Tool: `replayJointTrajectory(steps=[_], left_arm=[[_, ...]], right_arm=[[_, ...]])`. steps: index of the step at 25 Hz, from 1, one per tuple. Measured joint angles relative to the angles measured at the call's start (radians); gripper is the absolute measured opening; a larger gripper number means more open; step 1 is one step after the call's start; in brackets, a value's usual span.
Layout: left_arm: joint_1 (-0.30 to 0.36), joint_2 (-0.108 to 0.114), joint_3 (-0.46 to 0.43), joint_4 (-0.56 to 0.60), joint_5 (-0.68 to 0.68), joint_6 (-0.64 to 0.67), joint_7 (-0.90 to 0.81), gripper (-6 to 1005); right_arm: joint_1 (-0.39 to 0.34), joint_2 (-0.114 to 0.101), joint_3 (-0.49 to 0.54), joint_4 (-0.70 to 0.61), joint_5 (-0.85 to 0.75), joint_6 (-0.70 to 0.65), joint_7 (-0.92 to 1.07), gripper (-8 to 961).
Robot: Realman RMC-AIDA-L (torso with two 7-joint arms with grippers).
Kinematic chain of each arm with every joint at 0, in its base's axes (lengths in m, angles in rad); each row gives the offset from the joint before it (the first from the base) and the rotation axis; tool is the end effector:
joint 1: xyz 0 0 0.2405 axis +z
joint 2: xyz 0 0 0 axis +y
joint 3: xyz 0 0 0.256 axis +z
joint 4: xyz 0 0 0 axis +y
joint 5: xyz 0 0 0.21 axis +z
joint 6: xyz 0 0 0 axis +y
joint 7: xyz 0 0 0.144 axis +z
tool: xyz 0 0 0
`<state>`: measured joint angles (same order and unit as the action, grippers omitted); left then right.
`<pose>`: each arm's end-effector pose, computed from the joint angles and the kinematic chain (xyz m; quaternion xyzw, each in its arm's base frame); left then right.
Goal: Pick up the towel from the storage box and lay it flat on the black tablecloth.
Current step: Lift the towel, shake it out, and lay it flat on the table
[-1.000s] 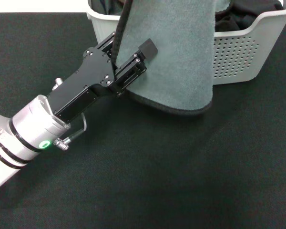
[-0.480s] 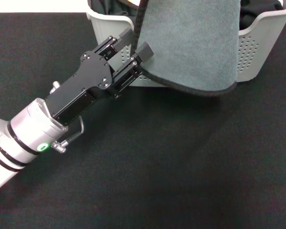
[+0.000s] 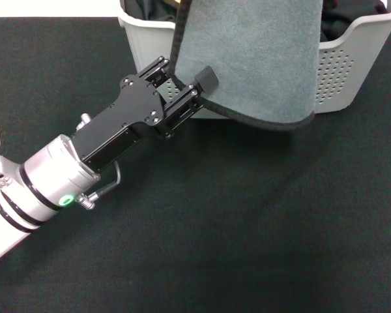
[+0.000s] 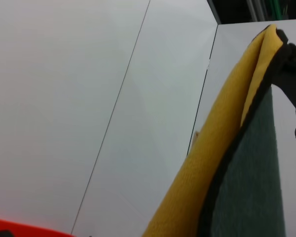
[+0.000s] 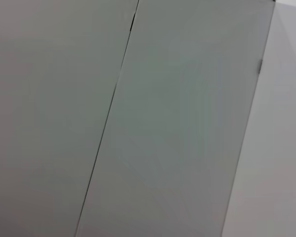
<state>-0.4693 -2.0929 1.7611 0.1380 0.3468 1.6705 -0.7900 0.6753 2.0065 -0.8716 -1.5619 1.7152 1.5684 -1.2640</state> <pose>-0.2316 0.2837 -0.0423 -0.7933 -0.1811 -0.5392 0.2171 0.0185 0.3387 0.1644 -0.8941 -0.1115 0.3982 0.1719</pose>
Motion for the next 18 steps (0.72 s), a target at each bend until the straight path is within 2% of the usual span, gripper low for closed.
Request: replayJointTrajectory(steps=[9,18], left_arm=[[0.011,-0.001,-0.005,0.000,-0.001,0.002,0.011,533],[0.014,-0.001,-0.001,0.008,0.000,0.005,0.012,493]], right_arm=[[-0.004,-0.014,0.007,-0.001,0.000,-0.009,0.005,2],[-0.007,-0.013,0.017,-0.001,0.002,-0.007,0.005,3]])
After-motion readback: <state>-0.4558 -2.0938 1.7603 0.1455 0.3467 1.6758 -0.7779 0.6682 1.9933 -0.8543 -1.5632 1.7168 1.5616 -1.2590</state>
